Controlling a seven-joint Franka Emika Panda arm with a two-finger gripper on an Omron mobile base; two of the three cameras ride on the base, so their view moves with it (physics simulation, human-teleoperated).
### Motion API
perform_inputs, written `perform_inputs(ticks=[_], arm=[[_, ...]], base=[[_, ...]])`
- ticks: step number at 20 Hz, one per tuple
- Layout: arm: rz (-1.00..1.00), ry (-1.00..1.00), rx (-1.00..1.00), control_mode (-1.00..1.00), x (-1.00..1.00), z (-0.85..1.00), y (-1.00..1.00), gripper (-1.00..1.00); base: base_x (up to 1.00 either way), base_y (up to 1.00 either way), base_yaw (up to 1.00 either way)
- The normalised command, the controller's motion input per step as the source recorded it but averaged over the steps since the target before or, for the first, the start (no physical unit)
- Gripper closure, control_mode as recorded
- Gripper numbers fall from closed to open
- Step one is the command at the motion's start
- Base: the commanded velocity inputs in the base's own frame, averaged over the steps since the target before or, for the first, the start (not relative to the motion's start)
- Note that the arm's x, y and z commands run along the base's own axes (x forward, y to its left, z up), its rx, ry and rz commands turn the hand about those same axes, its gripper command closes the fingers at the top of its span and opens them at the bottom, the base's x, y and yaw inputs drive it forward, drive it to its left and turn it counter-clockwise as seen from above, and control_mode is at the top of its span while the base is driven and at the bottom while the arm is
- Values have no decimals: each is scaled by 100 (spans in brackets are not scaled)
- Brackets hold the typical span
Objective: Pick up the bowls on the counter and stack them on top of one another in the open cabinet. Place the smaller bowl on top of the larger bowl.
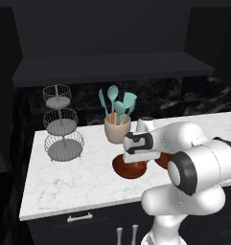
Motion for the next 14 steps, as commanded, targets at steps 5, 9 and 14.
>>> perform_inputs(ticks=[5, 9, 14], arm=[[0, -6, 0, -100, 0, 13, 0, 100], [-2, -25, 3, -100, -14, 96, -22, 100], [-8, -5, 4, -100, -2, 97, -72, 100]], base=[[0, 0, 0], [0, 0, 0], [0, 0, 0]])
